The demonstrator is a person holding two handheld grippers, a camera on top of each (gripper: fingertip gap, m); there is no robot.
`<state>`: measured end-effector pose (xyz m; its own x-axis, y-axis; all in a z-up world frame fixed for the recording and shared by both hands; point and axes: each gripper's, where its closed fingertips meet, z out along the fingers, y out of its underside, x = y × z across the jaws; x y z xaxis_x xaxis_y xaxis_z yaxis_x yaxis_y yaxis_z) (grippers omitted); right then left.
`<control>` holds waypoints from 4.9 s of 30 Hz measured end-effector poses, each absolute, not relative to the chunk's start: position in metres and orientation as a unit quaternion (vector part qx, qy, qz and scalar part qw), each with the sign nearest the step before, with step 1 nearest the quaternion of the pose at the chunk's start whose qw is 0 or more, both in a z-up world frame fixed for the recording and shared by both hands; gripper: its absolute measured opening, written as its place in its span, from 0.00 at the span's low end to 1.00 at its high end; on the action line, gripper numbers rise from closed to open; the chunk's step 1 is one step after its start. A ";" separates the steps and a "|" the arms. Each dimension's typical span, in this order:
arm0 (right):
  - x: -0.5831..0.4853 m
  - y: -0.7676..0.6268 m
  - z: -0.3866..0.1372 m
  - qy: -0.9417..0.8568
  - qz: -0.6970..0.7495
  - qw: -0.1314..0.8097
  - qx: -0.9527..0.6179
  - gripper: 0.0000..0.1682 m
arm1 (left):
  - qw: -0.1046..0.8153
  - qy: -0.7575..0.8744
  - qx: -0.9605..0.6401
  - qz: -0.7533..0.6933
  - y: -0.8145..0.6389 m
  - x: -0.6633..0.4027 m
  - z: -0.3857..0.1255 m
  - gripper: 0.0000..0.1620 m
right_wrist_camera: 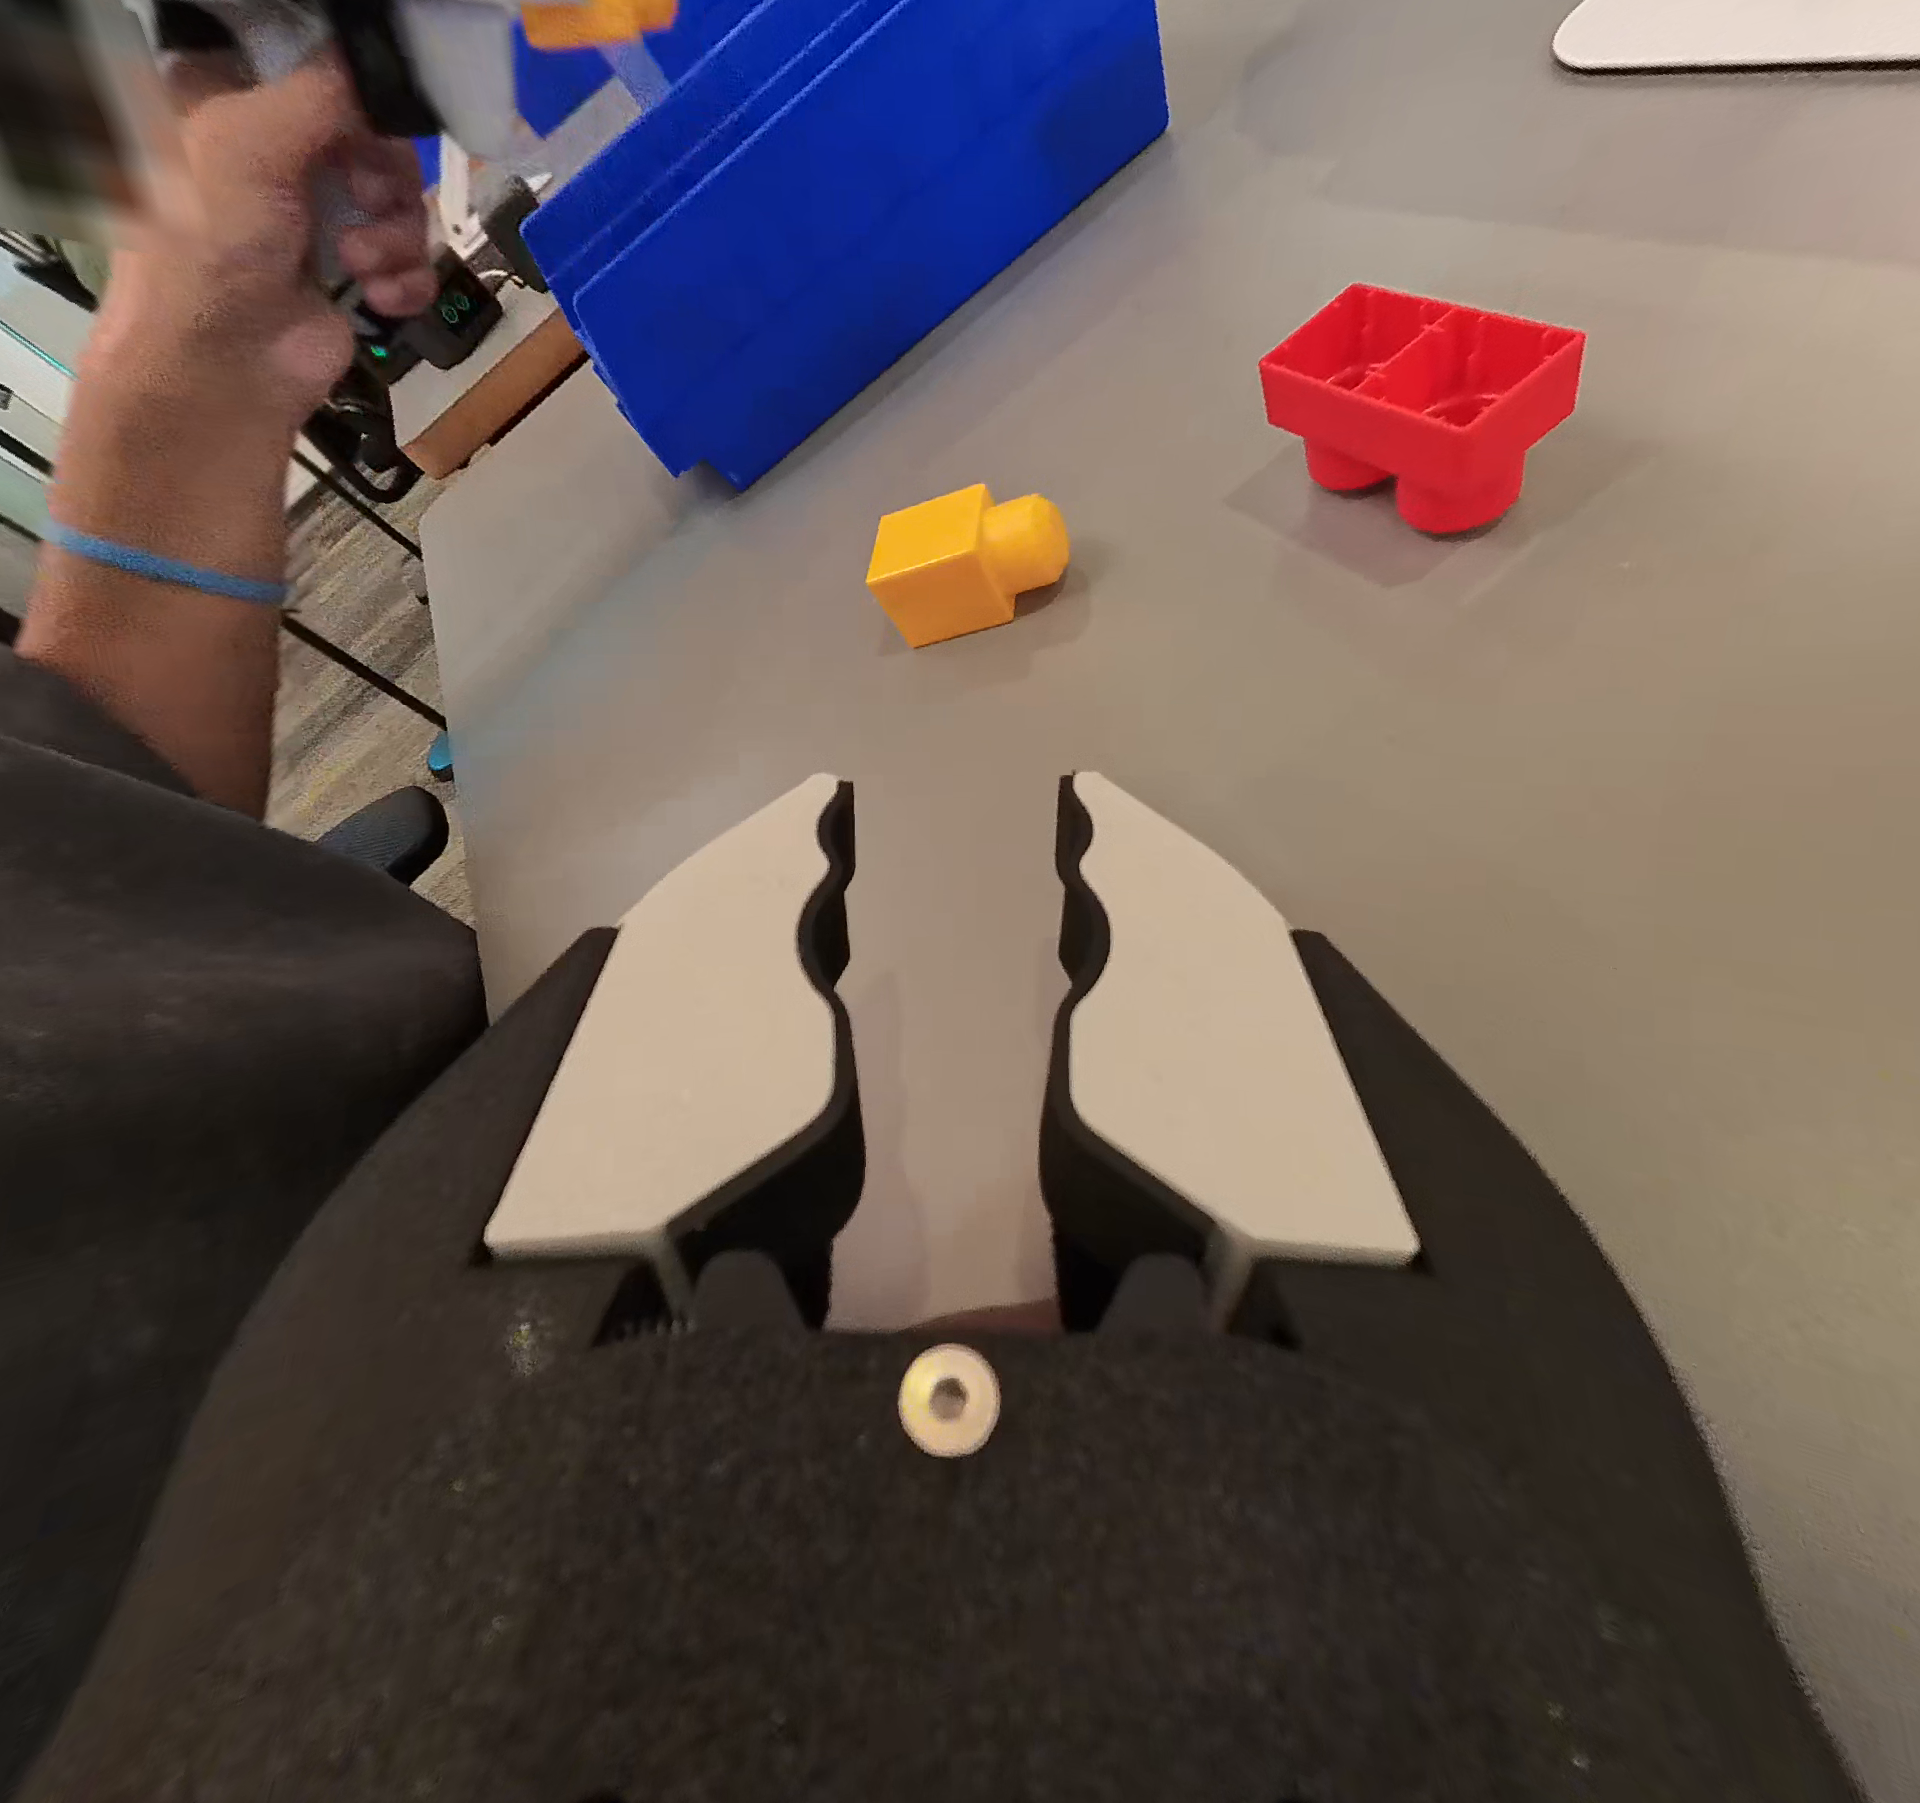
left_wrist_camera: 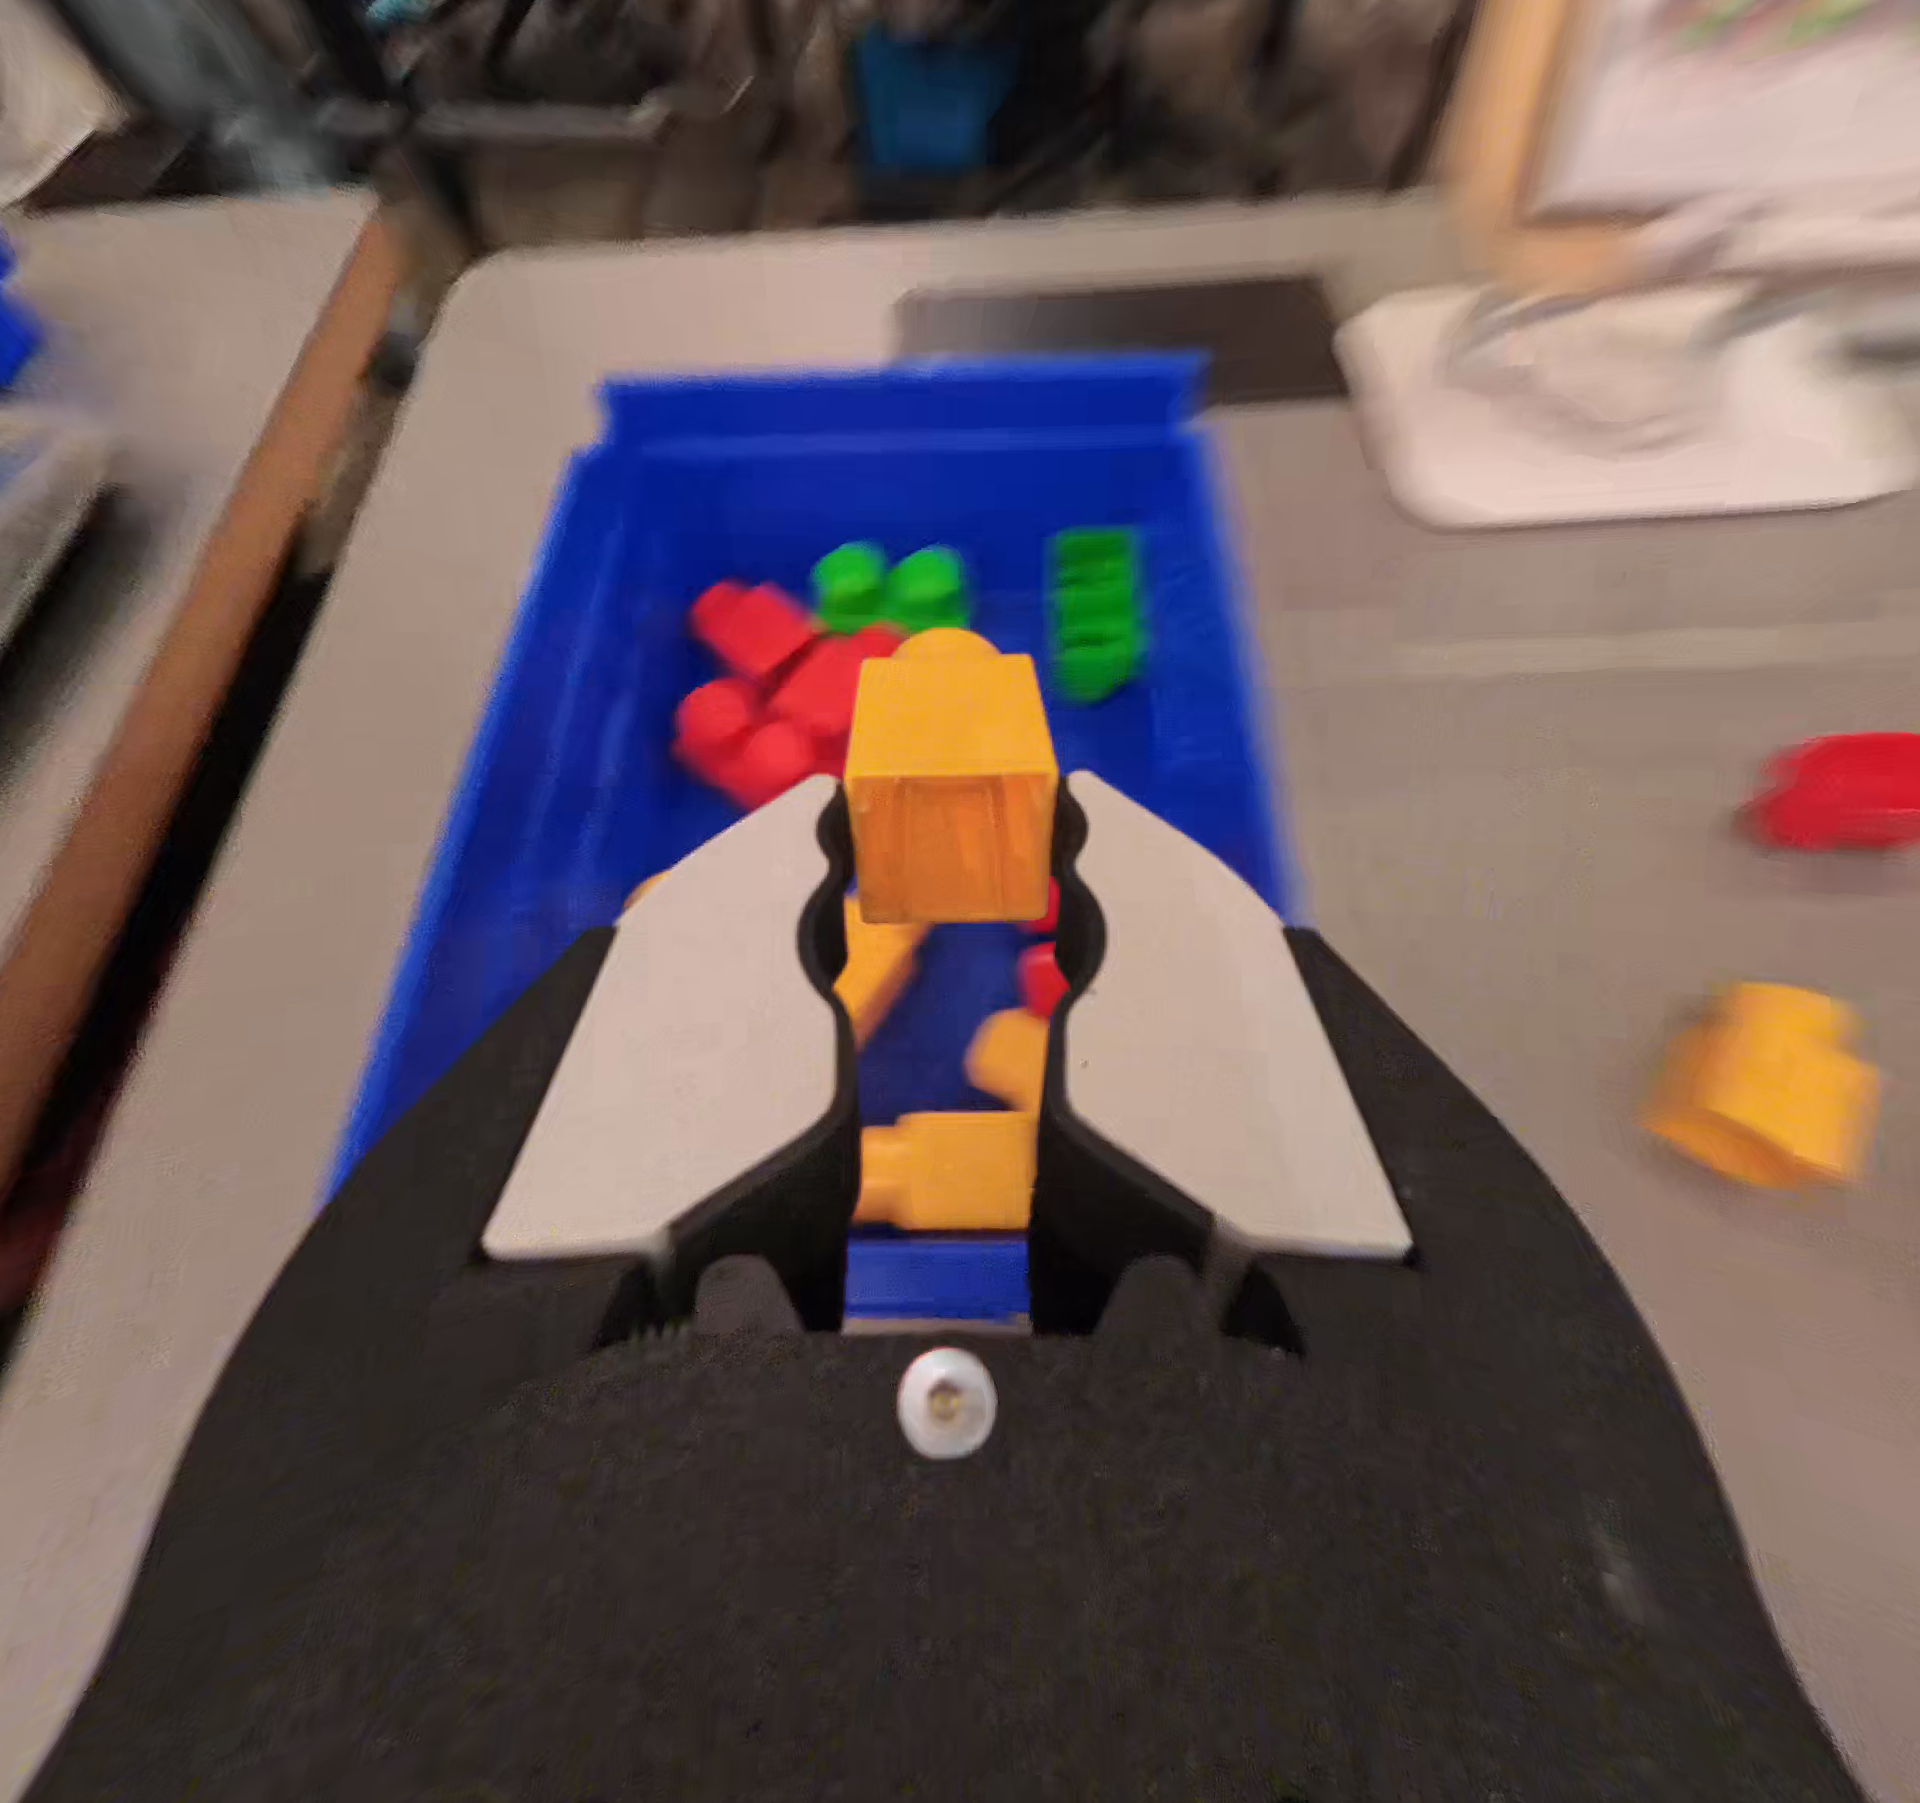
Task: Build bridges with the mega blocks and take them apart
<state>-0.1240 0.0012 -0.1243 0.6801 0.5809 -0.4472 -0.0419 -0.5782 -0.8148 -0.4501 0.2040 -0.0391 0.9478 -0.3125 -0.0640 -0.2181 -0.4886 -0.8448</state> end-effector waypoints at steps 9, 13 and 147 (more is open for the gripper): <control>-0.132 -0.003 -0.123 -0.177 0.360 0.428 -0.810 0.22 | 0.499 0.335 -0.751 -0.273 0.059 -0.273 -0.043 0.22; -0.132 -0.005 -0.121 -0.177 0.361 0.431 -0.808 0.21 | 0.442 0.353 -0.776 -0.281 0.029 -0.227 -0.108 0.22; -0.102 0.116 -0.110 -0.477 0.020 0.362 -0.801 0.24 | 0.377 0.537 -0.716 -0.240 0.071 -0.246 -0.121 0.47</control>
